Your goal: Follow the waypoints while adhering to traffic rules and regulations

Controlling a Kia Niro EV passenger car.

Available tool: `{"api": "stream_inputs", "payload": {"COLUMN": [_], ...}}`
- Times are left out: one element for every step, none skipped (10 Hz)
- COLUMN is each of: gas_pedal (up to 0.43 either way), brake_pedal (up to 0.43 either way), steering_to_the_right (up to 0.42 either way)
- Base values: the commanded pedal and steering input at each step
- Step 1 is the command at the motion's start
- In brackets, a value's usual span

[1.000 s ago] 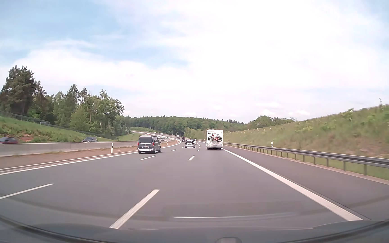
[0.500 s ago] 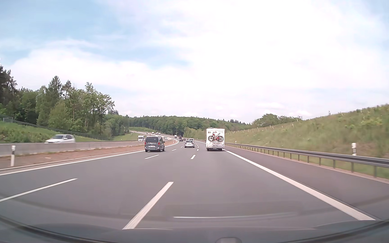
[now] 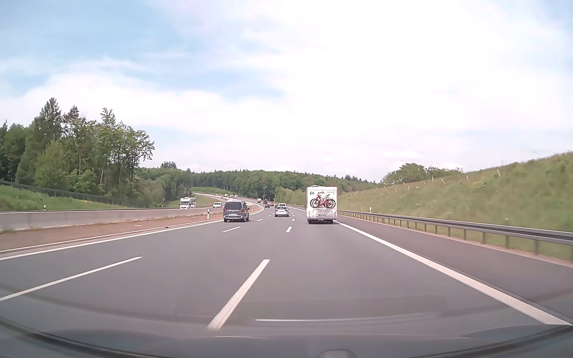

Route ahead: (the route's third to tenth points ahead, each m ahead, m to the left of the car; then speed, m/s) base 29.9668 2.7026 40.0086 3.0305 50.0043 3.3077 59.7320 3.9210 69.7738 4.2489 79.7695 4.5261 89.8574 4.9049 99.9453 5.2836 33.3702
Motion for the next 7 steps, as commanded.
{"api": "stream_inputs", "payload": {"gas_pedal": [0.287, 0.268, 0.240, 0.228, 0.228, 0.228, 0.228], "brake_pedal": [0.000, 0.000, 0.000, 0.000, 0.000, 0.000, 0.000], "steering_to_the_right": [-0.012, -0.013, -0.013, -0.013, -0.013, -0.013, -0.012]}}
